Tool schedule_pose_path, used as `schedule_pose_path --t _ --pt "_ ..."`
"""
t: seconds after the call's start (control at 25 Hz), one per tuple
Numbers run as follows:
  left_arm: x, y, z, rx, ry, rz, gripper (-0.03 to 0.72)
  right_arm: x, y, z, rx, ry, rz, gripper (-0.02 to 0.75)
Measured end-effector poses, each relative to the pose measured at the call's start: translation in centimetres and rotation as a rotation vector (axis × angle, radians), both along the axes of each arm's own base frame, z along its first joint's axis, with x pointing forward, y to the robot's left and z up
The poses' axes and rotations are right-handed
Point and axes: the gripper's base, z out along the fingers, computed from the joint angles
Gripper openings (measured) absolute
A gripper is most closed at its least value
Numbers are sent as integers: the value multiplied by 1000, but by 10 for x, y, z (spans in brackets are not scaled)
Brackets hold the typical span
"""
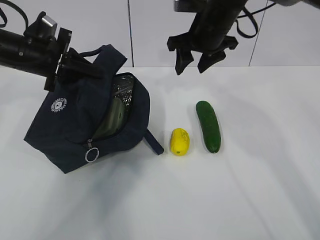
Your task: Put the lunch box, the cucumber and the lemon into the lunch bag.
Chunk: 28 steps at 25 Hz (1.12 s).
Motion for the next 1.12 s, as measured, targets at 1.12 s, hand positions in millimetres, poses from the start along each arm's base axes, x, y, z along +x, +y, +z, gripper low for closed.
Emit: schedule_pose_path --t 1.12 --pt "-3 0 -1 6 7 -31 -9 -32 -25 -46 -171 190 -159 476"
